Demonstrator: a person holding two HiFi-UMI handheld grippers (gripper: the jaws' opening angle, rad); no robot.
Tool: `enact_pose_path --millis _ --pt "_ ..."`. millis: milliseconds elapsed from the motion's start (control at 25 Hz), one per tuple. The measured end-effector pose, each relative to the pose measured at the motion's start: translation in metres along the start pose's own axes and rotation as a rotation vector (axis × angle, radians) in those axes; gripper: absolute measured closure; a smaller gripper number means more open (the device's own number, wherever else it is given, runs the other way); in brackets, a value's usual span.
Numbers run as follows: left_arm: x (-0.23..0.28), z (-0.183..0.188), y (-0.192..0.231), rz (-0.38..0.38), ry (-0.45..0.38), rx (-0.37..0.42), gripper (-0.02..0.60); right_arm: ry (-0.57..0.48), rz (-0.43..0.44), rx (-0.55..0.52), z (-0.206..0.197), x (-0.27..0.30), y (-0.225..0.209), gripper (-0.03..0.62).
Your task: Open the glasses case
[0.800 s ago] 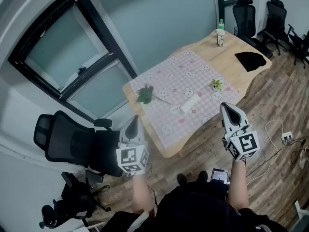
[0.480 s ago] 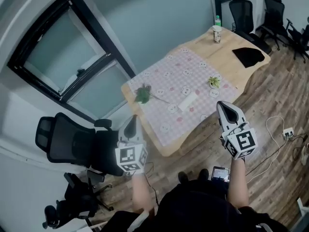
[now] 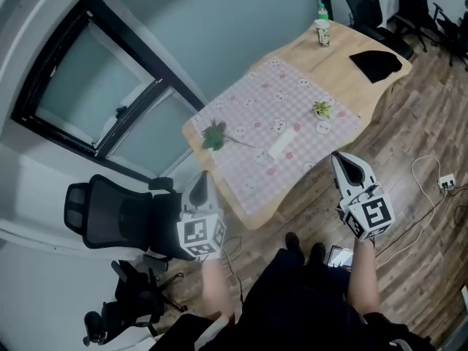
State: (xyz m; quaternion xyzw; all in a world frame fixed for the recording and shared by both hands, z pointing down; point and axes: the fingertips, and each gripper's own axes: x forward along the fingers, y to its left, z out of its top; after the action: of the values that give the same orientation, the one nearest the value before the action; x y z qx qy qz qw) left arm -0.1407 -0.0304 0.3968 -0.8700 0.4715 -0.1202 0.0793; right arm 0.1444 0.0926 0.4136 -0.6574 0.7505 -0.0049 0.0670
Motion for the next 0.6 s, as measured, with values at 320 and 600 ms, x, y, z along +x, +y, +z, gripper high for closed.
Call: enact_pose_path --millis 320,600 --pt "0.063 -0.016 0.004 -0.053 -0.008 -0.022 0.583 0.052 -0.020 -0.018 -0.021 0.046 -0.024 0.578" --pt "0.134 -0.012 0.041 -0.044 -0.061 -0.049 0.583 0.173 0.044 -0.175 -0.030 0.147 -0.037 0.578"
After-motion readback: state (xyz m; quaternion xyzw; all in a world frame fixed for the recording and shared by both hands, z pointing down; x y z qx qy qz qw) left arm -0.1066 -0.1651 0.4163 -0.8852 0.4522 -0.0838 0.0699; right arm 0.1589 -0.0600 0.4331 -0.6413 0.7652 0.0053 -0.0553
